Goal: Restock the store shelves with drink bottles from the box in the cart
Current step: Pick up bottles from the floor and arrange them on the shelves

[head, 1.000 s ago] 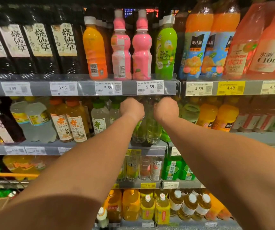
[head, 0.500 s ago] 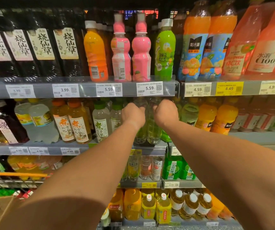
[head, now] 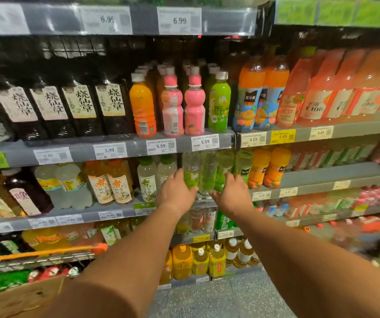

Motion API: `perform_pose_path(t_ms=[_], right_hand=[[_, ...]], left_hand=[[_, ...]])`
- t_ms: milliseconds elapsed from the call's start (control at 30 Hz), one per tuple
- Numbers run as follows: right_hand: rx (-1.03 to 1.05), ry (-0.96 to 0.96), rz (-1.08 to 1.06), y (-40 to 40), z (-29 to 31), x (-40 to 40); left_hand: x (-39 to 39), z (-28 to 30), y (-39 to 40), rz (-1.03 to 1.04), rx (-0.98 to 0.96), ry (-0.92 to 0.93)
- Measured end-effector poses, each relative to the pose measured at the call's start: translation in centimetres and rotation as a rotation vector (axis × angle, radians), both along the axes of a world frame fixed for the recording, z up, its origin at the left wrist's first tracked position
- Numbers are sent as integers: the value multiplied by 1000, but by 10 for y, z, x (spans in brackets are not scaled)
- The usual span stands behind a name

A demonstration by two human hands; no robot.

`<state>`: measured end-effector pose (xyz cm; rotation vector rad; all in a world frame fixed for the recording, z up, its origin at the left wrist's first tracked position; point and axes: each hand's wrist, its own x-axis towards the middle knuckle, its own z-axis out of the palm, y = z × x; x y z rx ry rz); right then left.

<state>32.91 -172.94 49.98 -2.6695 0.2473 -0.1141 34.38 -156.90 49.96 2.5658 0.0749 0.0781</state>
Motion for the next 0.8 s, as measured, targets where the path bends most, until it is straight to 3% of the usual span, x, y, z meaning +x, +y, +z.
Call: perform_pose_path(t_ms=[100,300,433,800], right_hand=[[-70,187,-27,9,25,-44],[-118,230,-7,1,59,-117],[-90,257,3,-43,66,-168],[30,322,-389,-174,70,-304]], left_hand=[[-34,15,29,-108,116,85],[-96,54,23,-158,156,165],[-143,61,-19,-174,155,204],[-229,62,-161,-483,204,281]])
